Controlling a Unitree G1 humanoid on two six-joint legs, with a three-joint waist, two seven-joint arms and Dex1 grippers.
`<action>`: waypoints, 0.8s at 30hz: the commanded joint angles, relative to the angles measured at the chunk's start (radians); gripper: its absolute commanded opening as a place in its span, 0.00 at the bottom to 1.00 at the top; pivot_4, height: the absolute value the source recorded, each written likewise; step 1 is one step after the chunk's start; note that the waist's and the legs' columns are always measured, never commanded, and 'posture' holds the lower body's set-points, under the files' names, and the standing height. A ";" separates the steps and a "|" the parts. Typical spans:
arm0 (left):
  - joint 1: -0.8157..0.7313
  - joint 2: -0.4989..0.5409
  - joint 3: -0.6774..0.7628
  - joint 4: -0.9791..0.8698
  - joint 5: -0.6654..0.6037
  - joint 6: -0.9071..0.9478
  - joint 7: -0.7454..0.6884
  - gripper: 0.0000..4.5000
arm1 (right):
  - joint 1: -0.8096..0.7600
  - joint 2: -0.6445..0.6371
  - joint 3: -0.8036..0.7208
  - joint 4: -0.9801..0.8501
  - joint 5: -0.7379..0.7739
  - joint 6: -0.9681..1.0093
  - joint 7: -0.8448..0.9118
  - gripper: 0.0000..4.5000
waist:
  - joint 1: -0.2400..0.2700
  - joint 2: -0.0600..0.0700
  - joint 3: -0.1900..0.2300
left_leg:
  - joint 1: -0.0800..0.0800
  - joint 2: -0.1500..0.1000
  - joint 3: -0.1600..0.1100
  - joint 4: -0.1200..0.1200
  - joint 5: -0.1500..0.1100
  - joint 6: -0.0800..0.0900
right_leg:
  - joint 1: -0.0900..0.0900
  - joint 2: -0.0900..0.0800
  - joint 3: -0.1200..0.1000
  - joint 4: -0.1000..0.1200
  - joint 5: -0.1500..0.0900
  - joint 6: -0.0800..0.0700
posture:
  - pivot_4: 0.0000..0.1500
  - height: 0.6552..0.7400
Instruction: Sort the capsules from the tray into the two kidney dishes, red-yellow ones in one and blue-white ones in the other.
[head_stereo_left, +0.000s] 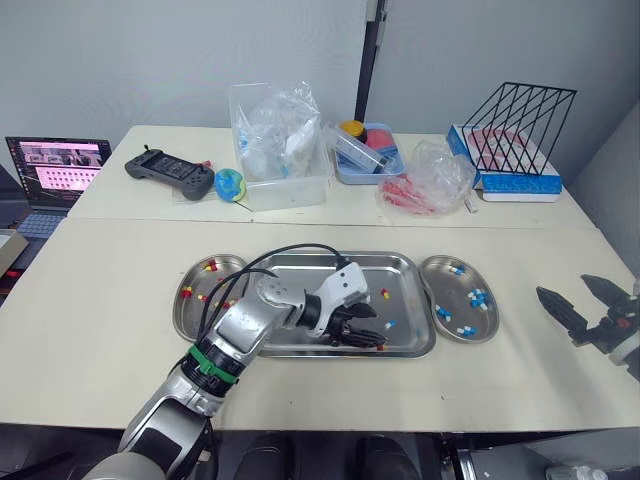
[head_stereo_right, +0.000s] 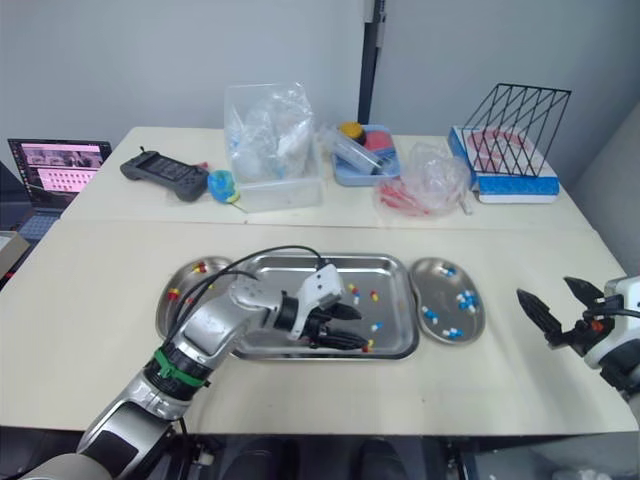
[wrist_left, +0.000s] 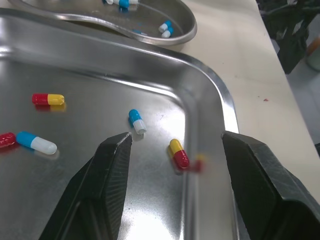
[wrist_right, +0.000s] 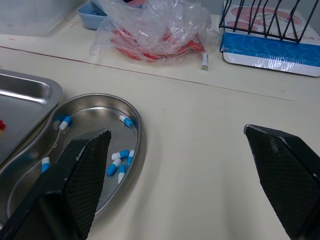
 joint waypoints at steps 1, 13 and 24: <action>-0.029 -0.031 -0.016 0.012 0.024 -0.022 0.010 0.66 | 0.005 -0.016 -0.039 -0.031 0.011 0.003 -0.007 1.00 | 0.001 0.000 0.000 | 0.000 0.000 0.000 0.000 0.000 0.000 | 0.000 0.000 0.000 0.000 0.000 0.000 | 1.00 1.00; -0.042 -0.049 -0.050 0.032 0.083 -0.024 0.012 0.44 | 0.011 -0.010 -0.029 -0.033 0.007 0.005 -0.018 1.00 | 0.000 0.000 0.000 | 0.000 0.000 0.000 0.000 0.000 0.000 | 0.000 0.000 0.000 0.000 0.000 0.000 | 1.00 1.00; -0.041 -0.064 -0.065 0.033 0.115 0.011 0.031 0.44 | 0.004 -0.006 -0.021 -0.030 0.007 0.004 -0.031 1.00 | 0.000 0.000 0.000 | 0.000 0.000 -0.001 0.000 0.000 0.000 | 0.000 0.000 0.000 0.000 0.000 0.000 | 1.00 1.00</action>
